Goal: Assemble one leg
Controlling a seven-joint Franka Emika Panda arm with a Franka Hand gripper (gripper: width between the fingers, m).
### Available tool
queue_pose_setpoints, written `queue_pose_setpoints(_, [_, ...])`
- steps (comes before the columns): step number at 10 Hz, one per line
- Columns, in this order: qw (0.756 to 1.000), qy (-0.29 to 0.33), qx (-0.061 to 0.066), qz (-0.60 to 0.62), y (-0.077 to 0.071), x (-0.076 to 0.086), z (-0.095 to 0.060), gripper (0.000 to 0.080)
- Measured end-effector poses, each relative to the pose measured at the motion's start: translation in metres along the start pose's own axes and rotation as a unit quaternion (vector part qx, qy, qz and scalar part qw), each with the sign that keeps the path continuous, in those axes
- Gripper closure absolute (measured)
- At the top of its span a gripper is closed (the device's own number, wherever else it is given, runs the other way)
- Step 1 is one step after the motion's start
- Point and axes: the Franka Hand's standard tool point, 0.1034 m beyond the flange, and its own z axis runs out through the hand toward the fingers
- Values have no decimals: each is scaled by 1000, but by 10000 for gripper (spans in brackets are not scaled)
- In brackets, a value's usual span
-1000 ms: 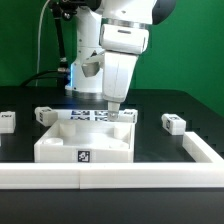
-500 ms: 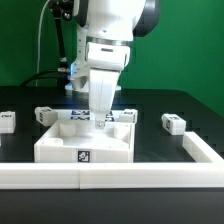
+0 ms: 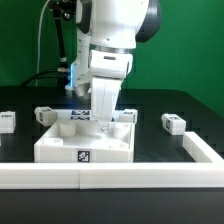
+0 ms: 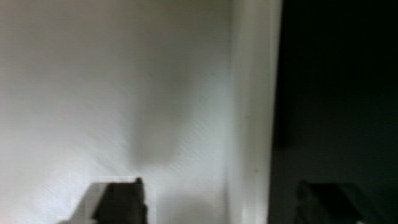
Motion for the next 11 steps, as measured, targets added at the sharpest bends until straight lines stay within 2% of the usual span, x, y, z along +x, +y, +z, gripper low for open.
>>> queue_pose_setpoints(1, [1000,0,0,0,0,0,0,518])
queue_pose_setpoints(2, [1000,0,0,0,0,0,0,665])
queue_pose_setpoints(3, [1000,0,0,0,0,0,0,665])
queue_pose_setpoints(4, [1000,0,0,0,0,0,0,742])
queue_pose_setpoints(9, [1000,0,0,0,0,0,0,742])
queue_pose_setpoints(11, [997,0,-2,-71,4,-7,-1,742])
